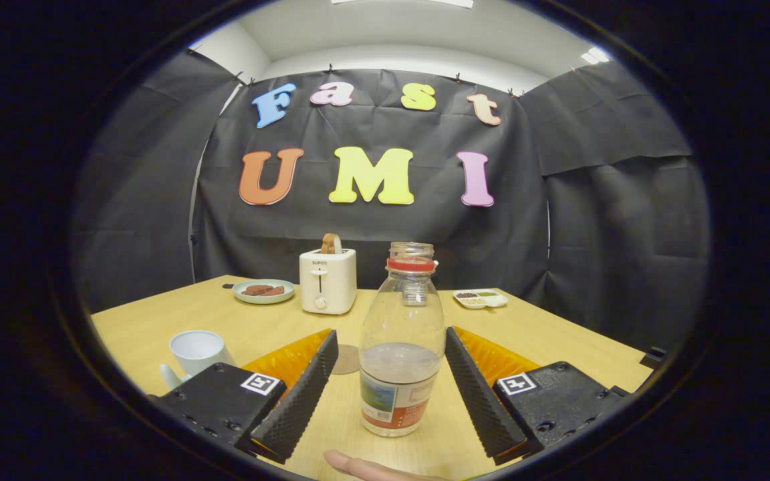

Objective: Take the bottle from table, then pour the juice into the cup, finally place the bottle on the coaster

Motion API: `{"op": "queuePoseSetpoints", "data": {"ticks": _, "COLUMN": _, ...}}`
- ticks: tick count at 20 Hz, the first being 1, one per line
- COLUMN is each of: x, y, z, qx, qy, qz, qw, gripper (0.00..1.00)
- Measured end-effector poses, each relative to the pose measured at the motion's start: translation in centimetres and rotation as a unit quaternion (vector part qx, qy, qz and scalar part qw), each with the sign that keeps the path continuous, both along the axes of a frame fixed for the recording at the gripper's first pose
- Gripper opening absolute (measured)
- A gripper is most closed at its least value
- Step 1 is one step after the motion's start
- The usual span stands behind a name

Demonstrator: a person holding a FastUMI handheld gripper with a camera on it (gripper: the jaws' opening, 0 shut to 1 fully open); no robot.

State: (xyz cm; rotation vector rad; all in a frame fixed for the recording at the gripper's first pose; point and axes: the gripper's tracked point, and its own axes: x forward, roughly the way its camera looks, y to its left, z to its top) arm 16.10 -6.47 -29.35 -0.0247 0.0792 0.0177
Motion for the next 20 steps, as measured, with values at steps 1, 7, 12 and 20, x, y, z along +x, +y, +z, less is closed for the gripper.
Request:
{"op": "queuePoseSetpoints", "data": {"ticks": 1, "x": 0.3, "y": 0.0, "z": -0.3, "qx": -0.007, "qy": -0.002, "qz": -0.001, "qw": 1.000, "gripper": 1.00}}
{"op": "queuePoseSetpoints", "data": {"ticks": 7, "x": 1.9, "y": -0.3, "z": -1.5, "qx": -0.015, "qy": 0.000, "qz": -0.005, "qw": 1.000, "gripper": 1.00}}
{"op": "queuePoseSetpoints", "data": {"ticks": 12, "x": 2.8, "y": -0.5, "z": -2.7, "qx": 0.015, "qy": 0.024, "qz": -0.001, "qw": 1.000, "gripper": 0.97}}
{"op": "queuePoseSetpoints", "data": {"ticks": 20, "x": 1.1, "y": -0.5, "z": -0.7, "qx": 0.000, "qy": 0.006, "qz": 0.007, "qw": 1.000, "gripper": 0.81}}
